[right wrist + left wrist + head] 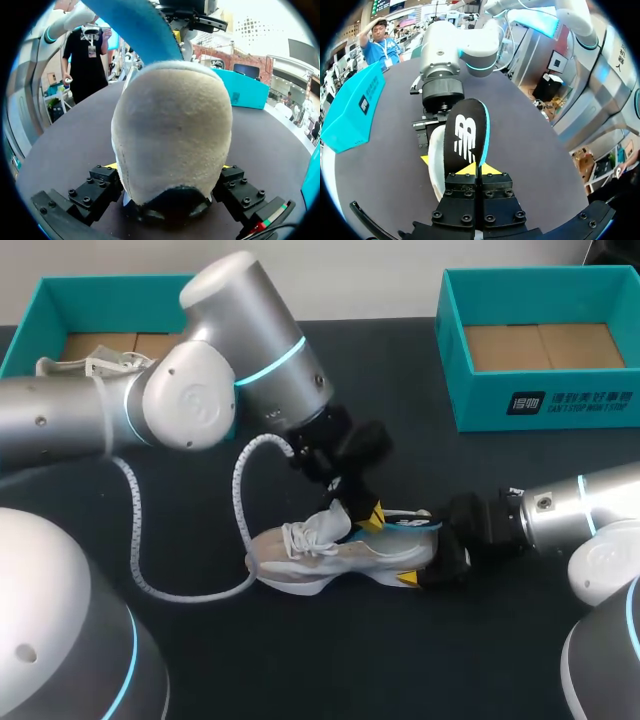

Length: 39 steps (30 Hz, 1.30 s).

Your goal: Take the shoe out of the shoebox, open the shoe tongue, remove and reinsert the insole, then place the shoe into the shoebox

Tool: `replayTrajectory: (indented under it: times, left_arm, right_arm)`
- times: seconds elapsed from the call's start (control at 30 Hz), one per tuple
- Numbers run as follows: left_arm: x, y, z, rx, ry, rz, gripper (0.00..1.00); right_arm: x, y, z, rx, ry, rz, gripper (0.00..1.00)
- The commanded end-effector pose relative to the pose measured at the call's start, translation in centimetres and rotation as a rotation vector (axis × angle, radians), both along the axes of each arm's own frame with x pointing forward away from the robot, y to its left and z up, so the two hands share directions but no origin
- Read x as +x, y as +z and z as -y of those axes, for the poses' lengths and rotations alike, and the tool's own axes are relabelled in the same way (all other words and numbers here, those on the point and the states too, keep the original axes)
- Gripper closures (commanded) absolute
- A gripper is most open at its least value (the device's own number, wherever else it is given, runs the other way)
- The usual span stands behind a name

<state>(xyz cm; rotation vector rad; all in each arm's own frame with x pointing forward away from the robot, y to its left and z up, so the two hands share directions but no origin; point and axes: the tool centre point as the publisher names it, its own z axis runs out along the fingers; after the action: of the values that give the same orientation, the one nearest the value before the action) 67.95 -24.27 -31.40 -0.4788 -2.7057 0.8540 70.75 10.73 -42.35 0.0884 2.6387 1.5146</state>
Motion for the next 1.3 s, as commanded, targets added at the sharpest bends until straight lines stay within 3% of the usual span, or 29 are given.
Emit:
replayTrajectory:
  times: [0.03,0.5,0.6,0.63,0.77,1.03,1.3]
  left_arm:
    - [-1.4,0.1,-0.7,-0.036,0.033,0.029,1.0]
    - [-2.7,0.9,0.3,-0.057,0.044,0.076,1.0]
    - [-2.6,1.0,0.2,-0.057,0.048,0.081,0.5]
    - [-2.5,1.1,0.2,-0.056,0.047,0.083,0.27]
    - [-2.4,1.3,0.0,-0.047,0.067,0.14,0.0]
    - [-2.4,0.8,0.0,-0.068,0.166,0.377,0.0]
    - [-2.0,0.1,1.1,-0.135,0.173,0.447,0.0]
  right_arm:
    - [-0.1,-0.3,-0.2,-0.002,-0.001,0.001,1.0]
    - [-0.1,-0.3,-0.2,-0.002,-0.001,0.001,1.0]
    - [-0.1,-0.3,-0.2,-0.002,-0.001,0.001,1.0]
    - [-0.1,-0.3,-0.2,-0.002,-0.001,0.001,1.0]
    - [-0.1,-0.3,-0.2,-0.002,-0.001,0.001,1.0]
    - [-0.1,-0.3,-0.2,-0.002,-0.001,0.001,1.0]
    - [-0.1,-0.3,-0.2,-0.002,-0.001,0.001,1.0]
